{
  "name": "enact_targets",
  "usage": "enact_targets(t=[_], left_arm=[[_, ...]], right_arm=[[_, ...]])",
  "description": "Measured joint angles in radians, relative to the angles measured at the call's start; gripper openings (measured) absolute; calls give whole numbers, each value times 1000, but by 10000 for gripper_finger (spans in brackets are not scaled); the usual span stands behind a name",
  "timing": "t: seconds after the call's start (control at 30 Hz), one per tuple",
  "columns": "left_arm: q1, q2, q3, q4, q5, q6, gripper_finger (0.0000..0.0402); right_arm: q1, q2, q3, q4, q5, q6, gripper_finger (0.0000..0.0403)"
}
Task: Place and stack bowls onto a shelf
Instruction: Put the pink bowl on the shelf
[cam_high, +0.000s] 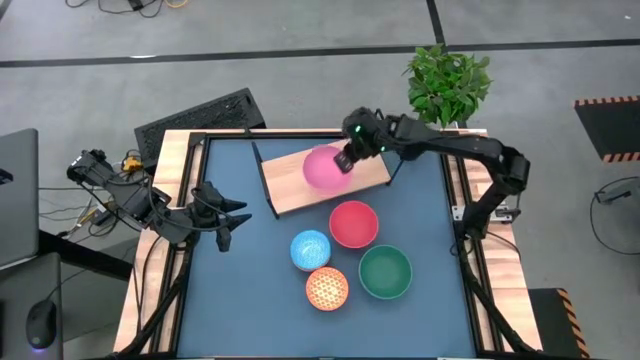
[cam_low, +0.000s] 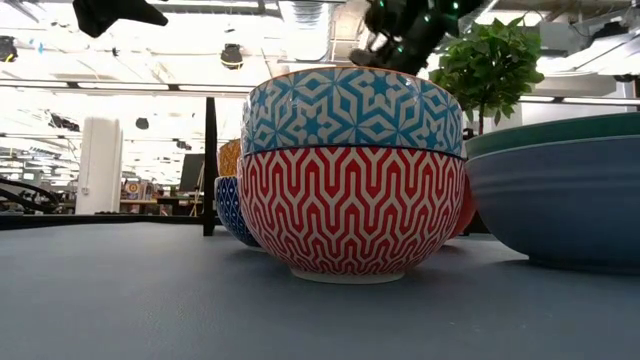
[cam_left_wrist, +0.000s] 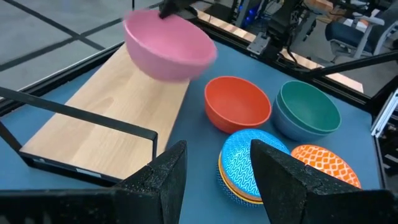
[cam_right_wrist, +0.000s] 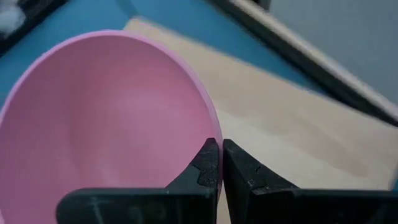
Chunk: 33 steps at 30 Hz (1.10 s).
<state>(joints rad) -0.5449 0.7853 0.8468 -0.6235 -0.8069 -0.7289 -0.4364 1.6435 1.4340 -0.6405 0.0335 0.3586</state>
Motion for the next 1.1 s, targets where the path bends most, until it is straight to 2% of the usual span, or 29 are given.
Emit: enact_targets(t=[0.23, 0.37, 0.67, 0.97, 1.1], left_arm=[[0, 0, 0, 0, 16, 8, 162], [2, 0, 0, 0, -2, 10, 162], [2, 0, 0, 0, -2, 4, 162], [2, 0, 0, 0, -1, 2, 162], [2, 0, 0, 0, -2, 8, 162]], right_arm=[[-152, -27, -55, -33, -29, 18, 29], [-191, -18, -72, -49, -31, 18, 30], [-185, 61, -81, -66, -29, 25, 32], [-171, 89, -79, -67, 93, 31, 36], [-168, 85, -80, -71, 94, 26, 46]])
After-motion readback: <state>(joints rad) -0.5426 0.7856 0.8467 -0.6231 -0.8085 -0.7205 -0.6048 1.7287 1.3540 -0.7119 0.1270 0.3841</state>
